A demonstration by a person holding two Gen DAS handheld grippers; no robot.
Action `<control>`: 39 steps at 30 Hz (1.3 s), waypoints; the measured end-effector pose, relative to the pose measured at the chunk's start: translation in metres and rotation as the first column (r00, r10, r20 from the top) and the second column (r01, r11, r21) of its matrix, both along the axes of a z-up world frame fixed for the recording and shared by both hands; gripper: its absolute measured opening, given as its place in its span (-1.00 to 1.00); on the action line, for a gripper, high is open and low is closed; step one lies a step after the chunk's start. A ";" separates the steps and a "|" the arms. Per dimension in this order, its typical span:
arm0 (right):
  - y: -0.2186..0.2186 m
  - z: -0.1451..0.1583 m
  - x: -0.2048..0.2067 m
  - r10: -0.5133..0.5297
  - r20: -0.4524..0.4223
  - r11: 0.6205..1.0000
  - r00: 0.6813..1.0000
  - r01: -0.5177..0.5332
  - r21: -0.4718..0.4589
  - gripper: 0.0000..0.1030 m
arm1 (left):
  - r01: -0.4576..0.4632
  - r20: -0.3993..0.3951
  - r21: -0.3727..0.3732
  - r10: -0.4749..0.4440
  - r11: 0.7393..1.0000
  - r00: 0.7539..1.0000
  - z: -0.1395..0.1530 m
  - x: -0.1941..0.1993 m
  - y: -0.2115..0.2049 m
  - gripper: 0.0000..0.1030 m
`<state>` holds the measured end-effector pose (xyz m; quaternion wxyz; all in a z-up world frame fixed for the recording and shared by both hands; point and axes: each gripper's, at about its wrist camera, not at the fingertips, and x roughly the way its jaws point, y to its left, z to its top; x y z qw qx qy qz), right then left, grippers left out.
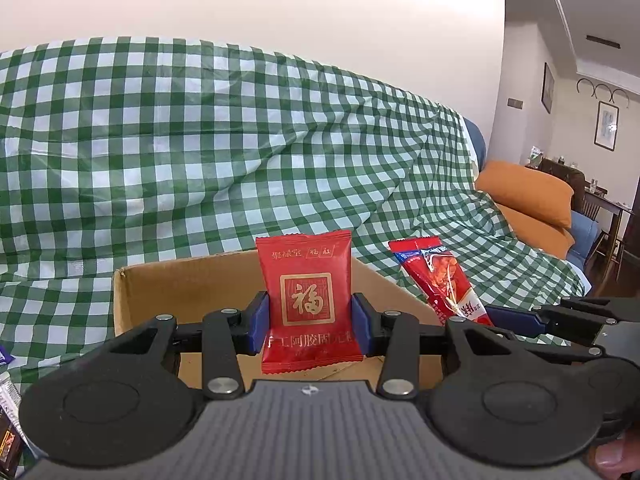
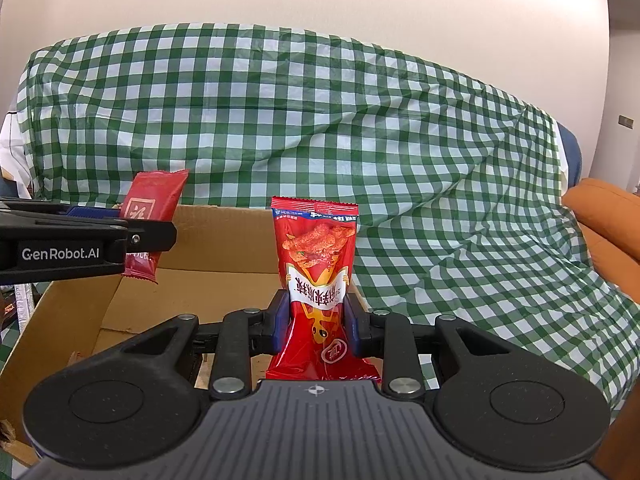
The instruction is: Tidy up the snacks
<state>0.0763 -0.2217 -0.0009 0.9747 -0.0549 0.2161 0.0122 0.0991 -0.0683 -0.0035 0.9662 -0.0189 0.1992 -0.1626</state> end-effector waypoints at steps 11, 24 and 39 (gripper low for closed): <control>0.001 0.000 -0.001 -0.007 0.000 1.000 1.000 0.007 -0.003 -0.41 | 0.003 -0.001 -0.007 -0.003 1.000 1.000 0.002 0.000 -0.002 -0.08; 0.002 0.000 0.000 -0.011 -0.005 1.000 1.000 0.011 -0.006 -0.41 | 0.017 -0.004 -0.011 -0.017 1.000 1.000 0.005 0.000 -0.002 0.02; 0.009 -0.003 0.007 -0.058 -0.031 0.998 0.998 0.058 -0.020 0.43 | -0.061 0.078 0.073 0.056 0.995 0.995 0.007 -0.011 0.003 -0.63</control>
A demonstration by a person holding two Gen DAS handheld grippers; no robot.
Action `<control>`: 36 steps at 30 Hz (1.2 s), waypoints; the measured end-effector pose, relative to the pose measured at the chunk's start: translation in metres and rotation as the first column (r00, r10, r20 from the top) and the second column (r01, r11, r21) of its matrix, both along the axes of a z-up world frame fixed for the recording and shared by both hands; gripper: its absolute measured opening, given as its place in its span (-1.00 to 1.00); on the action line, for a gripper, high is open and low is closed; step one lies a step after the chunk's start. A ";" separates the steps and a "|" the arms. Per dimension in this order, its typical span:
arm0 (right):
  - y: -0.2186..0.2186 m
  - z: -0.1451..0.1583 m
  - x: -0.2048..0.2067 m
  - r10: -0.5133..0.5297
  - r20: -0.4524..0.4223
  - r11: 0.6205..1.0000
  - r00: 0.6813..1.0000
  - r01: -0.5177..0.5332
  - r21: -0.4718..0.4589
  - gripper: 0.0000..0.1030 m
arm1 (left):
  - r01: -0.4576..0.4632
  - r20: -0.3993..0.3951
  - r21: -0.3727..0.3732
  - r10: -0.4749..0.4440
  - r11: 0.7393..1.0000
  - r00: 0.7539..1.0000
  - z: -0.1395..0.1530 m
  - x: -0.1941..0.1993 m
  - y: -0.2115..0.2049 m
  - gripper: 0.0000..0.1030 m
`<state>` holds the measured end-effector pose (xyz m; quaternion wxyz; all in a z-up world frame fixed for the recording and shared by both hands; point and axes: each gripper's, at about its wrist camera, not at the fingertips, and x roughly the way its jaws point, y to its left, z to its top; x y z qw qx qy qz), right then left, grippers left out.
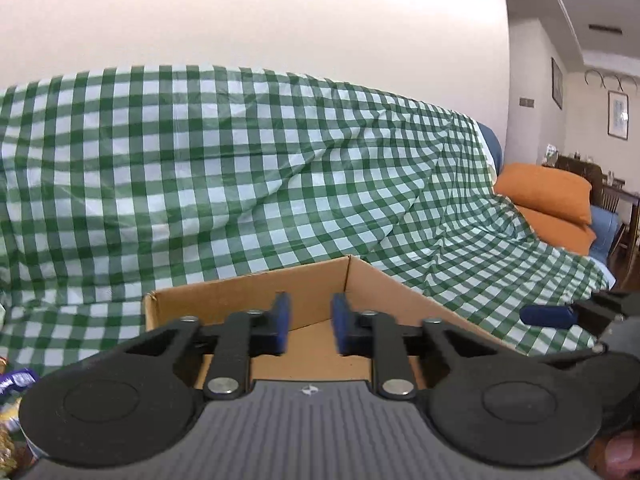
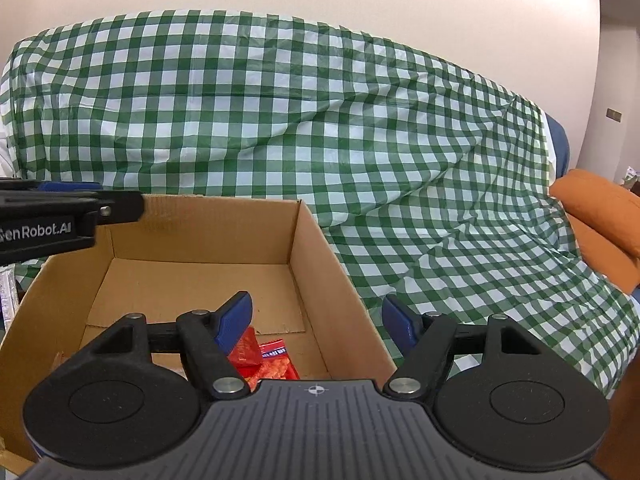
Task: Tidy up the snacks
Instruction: 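Open both grippers to drop the red packets into the box, then move both grippers back toward the snack pile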
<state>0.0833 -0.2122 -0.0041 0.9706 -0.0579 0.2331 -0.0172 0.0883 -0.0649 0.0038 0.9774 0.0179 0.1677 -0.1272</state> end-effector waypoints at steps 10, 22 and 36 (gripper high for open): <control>0.026 0.007 -0.001 0.027 0.034 0.997 0.999 -0.029 0.073 0.36 | -0.067 -0.080 -0.054 0.062 0.996 0.995 0.025 -0.029 0.060 -0.62; 0.079 0.025 -0.021 0.248 0.094 0.950 0.964 -0.261 0.170 -0.20 | -0.369 -0.251 0.047 0.368 0.928 0.895 0.020 -0.023 0.230 -0.61; 0.130 0.022 -0.039 0.462 0.101 0.876 0.881 -0.471 0.104 -0.20 | -0.600 -0.519 -0.221 0.428 0.769 0.740 -0.035 -0.011 0.335 -0.05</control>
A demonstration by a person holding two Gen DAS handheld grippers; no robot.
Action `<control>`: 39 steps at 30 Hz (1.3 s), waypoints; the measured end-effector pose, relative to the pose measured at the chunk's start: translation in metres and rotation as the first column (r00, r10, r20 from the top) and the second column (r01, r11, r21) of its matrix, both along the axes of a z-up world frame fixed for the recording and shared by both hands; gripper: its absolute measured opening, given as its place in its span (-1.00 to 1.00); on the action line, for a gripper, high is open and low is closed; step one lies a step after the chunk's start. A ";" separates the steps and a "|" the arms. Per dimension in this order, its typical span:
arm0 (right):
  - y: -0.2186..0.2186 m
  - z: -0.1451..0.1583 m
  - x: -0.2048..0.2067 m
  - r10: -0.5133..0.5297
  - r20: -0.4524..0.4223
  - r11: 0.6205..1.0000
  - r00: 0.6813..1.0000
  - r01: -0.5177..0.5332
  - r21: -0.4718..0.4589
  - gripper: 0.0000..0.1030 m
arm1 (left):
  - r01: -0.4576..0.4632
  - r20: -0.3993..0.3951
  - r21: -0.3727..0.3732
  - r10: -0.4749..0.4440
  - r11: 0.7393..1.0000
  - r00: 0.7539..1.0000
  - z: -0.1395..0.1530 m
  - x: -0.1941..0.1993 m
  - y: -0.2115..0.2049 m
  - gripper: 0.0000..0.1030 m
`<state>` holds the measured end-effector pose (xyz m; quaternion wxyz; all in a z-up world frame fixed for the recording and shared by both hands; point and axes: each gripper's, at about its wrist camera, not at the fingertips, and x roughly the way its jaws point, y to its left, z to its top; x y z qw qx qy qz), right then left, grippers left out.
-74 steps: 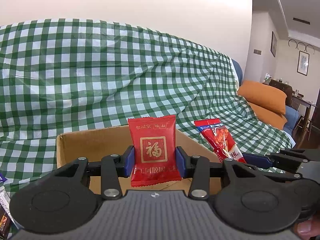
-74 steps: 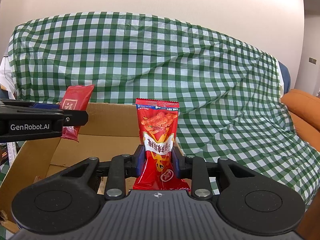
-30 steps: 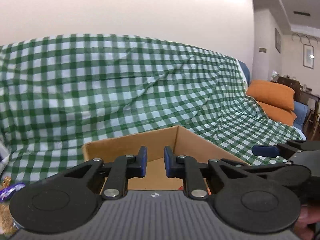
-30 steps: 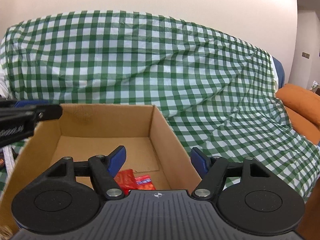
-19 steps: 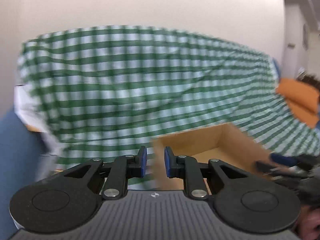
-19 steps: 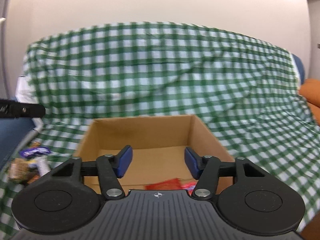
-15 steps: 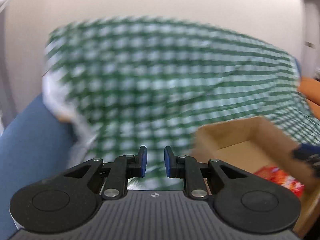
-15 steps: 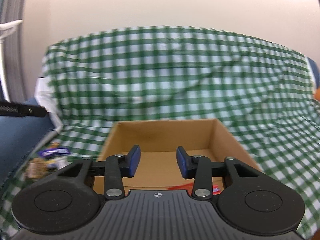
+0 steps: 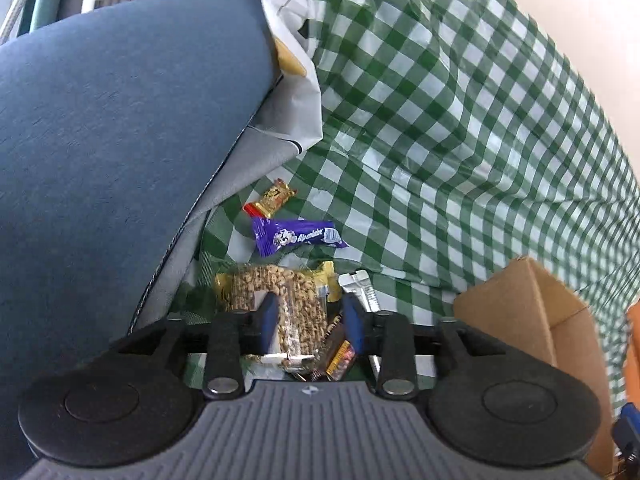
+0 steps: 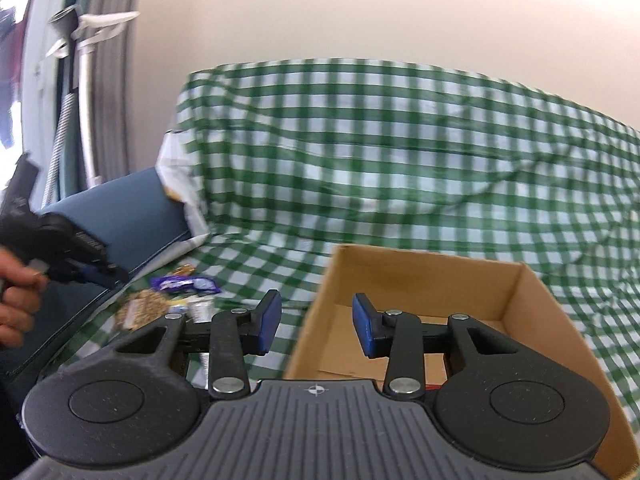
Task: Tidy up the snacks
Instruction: 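Move both grippers back toward the snack pile, then grasp the clear peanut bag with left gripper while right gripper reaches for the silver stick pack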
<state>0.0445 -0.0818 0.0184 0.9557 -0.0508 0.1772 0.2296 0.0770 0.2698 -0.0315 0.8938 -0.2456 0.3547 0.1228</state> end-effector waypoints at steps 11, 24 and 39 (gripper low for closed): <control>0.044 -0.011 -0.018 0.187 0.023 0.978 0.982 -0.184 -0.101 -0.20 | 0.046 -0.057 0.224 -0.034 0.974 0.998 -0.034 0.032 -0.029 0.64; 0.078 -0.022 -0.034 0.297 0.044 0.939 0.954 -0.284 -0.194 -0.13 | 0.097 -0.153 0.294 -0.053 0.951 0.987 -0.066 0.042 -0.032 0.62; 0.164 -0.081 0.057 -0.006 -0.176 0.958 0.984 -0.045 -0.285 0.01 | 0.085 -0.128 0.181 -0.062 0.980 0.990 -0.058 0.028 -0.019 0.61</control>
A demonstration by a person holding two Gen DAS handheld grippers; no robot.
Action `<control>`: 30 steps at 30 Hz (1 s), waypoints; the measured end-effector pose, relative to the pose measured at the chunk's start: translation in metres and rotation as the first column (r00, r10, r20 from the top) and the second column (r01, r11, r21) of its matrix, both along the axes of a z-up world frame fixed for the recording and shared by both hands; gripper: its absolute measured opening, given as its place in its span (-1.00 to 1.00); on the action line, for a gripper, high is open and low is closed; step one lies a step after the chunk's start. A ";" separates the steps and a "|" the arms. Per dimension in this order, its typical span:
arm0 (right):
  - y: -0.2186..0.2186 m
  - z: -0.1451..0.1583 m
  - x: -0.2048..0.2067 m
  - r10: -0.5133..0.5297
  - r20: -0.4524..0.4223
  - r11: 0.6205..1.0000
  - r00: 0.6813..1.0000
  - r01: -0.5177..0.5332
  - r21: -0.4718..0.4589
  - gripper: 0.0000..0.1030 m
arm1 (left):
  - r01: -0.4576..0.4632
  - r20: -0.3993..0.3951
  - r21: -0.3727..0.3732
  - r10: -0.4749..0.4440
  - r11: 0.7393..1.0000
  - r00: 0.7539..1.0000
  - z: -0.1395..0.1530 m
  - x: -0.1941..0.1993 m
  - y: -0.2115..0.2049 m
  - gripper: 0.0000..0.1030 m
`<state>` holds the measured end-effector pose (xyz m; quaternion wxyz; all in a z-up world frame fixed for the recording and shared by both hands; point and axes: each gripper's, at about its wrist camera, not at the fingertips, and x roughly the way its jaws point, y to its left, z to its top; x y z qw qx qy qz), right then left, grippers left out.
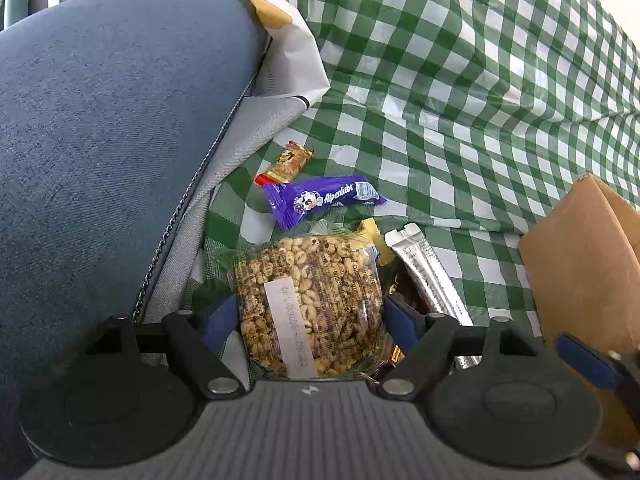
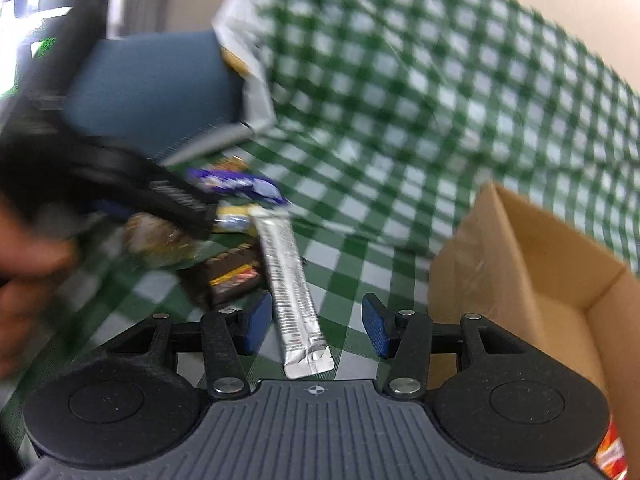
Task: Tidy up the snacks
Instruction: 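Grasp the clear peanut bag with left gripper while right gripper reaches for the silver stick pack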
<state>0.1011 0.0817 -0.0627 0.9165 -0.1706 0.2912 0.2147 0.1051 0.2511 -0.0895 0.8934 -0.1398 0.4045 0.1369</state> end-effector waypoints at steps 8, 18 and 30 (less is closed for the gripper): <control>0.020 -0.044 0.057 -0.041 -0.204 0.999 0.978 0.041 -0.003 0.14 | 0.019 -0.016 0.016 -0.018 1.000 1.000 -0.004 0.006 -0.003 0.62; 0.000 -0.030 0.053 -0.055 -0.226 0.991 0.973 0.080 0.107 -0.87 | -0.015 0.008 -0.022 0.015 1.000 1.000 0.003 0.000 0.000 0.59; -0.039 0.007 -0.032 0.053 -0.222 0.998 0.974 -0.046 0.036 -0.89 | 0.072 -0.047 -0.025 -0.073 0.997 0.996 0.042 -0.019 -0.027 0.59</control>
